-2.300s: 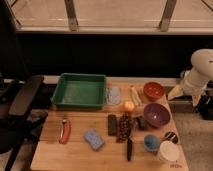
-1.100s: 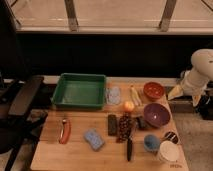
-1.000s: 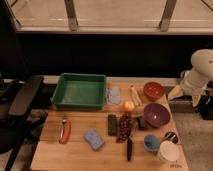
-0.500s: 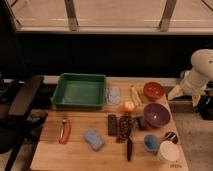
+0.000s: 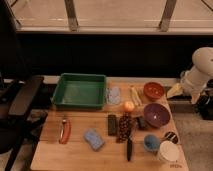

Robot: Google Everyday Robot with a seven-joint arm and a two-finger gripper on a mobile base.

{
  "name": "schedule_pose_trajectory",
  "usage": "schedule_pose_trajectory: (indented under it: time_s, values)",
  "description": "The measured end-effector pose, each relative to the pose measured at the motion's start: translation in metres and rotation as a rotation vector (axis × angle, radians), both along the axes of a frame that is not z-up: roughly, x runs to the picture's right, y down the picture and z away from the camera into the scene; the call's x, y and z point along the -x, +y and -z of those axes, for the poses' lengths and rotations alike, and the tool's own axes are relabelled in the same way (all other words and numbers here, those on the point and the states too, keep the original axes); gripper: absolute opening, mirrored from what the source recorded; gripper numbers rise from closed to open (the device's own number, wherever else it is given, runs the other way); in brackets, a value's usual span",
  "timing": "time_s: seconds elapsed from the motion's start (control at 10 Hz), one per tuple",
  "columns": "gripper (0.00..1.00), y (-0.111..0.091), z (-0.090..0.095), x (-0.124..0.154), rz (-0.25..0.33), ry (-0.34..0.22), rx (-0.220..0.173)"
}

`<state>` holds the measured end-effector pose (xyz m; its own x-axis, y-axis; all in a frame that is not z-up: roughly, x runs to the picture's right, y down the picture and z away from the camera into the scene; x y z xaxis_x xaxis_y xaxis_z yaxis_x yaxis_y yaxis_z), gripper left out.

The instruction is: Place towel in purple bowl

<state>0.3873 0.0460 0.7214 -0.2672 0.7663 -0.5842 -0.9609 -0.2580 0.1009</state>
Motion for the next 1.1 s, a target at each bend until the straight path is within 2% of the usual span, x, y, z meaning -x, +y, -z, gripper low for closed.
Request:
schedule_pose_trajectory:
  time_s: [0.1,0.3,0.6,0.8,0.9,1.0,1.1]
  values:
    - [0.72,-0.017,-0.006,0.013,0.017,-0.038,-0.031]
    - [0.72,-0.049,-0.019,0.057,0.074,-0.122,-0.106]
    - [0.72,-0.068,-0.026,0.112,0.148,-0.202,-0.213]
    - [0.72,-0.070,-0.031,0.147,0.201,-0.240,-0.263]
    - [0.72,-0.069,-0.035,0.163,0.217,-0.254,-0.272]
    - [0.72,-0.069,-0.035,0.170,0.217,-0.264,-0.275]
    - [0.72,-0.068,-0.035,0.165,0.218,-0.255,-0.276]
